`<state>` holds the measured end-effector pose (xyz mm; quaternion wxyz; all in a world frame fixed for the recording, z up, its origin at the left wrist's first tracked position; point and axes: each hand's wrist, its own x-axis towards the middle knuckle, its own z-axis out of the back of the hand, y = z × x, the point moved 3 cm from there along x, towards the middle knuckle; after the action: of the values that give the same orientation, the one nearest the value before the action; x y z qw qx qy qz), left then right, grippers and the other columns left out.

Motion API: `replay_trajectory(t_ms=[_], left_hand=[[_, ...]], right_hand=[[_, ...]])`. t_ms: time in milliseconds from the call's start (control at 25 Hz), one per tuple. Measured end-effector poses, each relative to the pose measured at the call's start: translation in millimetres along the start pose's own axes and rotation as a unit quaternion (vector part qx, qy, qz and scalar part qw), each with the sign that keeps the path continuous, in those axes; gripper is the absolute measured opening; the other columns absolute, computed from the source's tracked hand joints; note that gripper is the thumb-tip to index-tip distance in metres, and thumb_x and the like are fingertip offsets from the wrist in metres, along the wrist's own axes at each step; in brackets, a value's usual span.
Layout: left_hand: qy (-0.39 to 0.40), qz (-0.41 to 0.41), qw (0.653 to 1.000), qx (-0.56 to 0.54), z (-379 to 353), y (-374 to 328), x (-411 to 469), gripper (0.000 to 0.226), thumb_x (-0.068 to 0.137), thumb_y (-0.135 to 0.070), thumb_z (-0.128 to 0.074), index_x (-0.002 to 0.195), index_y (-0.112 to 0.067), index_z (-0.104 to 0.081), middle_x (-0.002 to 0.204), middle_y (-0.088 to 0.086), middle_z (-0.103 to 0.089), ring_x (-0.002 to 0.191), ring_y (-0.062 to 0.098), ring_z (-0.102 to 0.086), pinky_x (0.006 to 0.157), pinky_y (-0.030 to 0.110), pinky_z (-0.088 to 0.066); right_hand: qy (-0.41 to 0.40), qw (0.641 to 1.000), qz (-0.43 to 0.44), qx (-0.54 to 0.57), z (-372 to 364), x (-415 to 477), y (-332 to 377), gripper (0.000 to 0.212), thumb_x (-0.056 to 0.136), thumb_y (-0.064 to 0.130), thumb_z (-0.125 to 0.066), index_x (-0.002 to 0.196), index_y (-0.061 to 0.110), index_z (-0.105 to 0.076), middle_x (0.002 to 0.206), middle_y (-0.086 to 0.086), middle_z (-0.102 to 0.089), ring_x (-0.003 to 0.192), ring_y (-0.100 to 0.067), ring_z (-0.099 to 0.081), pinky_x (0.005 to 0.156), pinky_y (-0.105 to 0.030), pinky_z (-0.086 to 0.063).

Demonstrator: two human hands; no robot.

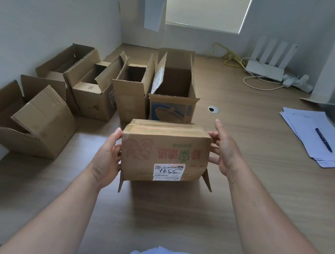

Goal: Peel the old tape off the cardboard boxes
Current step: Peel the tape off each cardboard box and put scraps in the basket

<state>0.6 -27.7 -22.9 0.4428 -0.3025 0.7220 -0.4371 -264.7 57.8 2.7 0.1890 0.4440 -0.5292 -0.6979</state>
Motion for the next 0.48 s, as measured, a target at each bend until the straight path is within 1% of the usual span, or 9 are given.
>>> replay_trajectory(t_ms=[80,120,200,280,320,400,480], left_hand=[[-0.001,0.005,1.0,0.005,1,3,1,0.041,0.094,-0.063,-0.034,0.092,-0.049,-0.072,0.106,-0.005,-0.073,0.117,0.023,-0.055,0.103,0.048,-0.039],[-0.001,0.008,1.0,0.006,1,4,0,0.042,0.093,-0.064,-0.033,0.094,-0.049,-0.072,0.105,-0.007,-0.073,0.117,0.023,-0.054,0.102,0.047,-0.04],[-0.002,0.004,1.0,0.008,4,5,-1,0.044,0.093,-0.064,-0.032,0.094,-0.048,-0.073,0.104,-0.007,-0.073,0.117,0.023,-0.055,0.099,0.045,-0.042],[0.003,-0.012,1.0,0.014,7,5,-1,0.044,0.094,-0.063,-0.031,0.095,-0.048,-0.073,0.105,-0.007,-0.073,0.119,0.024,-0.054,0.101,0.045,-0.042],[0.008,-0.024,0.999,0.02,8,3,-1,0.043,0.094,-0.063,-0.032,0.097,-0.048,-0.072,0.106,-0.008,-0.072,0.119,0.025,-0.053,0.101,0.046,-0.042],[0.021,-0.053,0.998,0.03,9,-1,-2,0.038,0.09,-0.06,-0.036,0.105,-0.049,-0.069,0.109,-0.009,-0.071,0.119,0.024,-0.052,0.096,0.043,-0.045],[0.03,-0.082,0.996,0.037,9,-5,-2,0.036,0.087,-0.055,-0.038,0.112,-0.052,-0.064,0.116,-0.008,-0.068,0.118,0.022,-0.052,0.09,0.039,-0.047]], right_hand=[[0.002,1.0,0.007,-0.007,-5,0,1,0.049,0.087,0.064,-0.045,0.09,0.02,-0.065,0.093,0.003,-0.066,0.092,-0.014,-0.06,0.065,-0.035,-0.048],[0.005,1.0,0.015,-0.014,-7,0,2,0.042,0.088,0.058,-0.049,0.094,0.02,-0.065,0.095,0.004,-0.066,0.093,-0.014,-0.059,0.064,-0.034,-0.047],[0.018,0.999,0.026,-0.028,-10,2,0,0.028,0.088,0.043,-0.058,0.098,0.018,-0.065,0.095,0.003,-0.066,0.096,-0.015,-0.06,0.064,-0.033,-0.047],[0.024,0.999,0.024,-0.032,-11,4,-2,0.019,0.088,0.03,-0.061,0.098,0.015,-0.066,0.094,0.001,-0.066,0.094,-0.016,-0.06,0.064,-0.033,-0.048],[0.023,0.999,0.022,-0.032,-12,5,-2,0.015,0.088,0.025,-0.061,0.097,0.015,-0.067,0.092,0.001,-0.066,0.091,-0.016,-0.059,0.064,-0.032,-0.049],[0.024,0.999,0.02,-0.028,-13,6,-2,0.011,0.087,0.019,-0.06,0.095,0.016,-0.067,0.089,0.002,-0.065,0.085,-0.014,-0.059,0.063,-0.032,-0.049],[0.026,0.999,0.022,-0.017,-15,7,-2,0.015,0.085,0.013,-0.06,0.099,0.018,-0.065,0.09,0.001,-0.065,0.083,-0.013,-0.059,0.061,-0.031,-0.049]])
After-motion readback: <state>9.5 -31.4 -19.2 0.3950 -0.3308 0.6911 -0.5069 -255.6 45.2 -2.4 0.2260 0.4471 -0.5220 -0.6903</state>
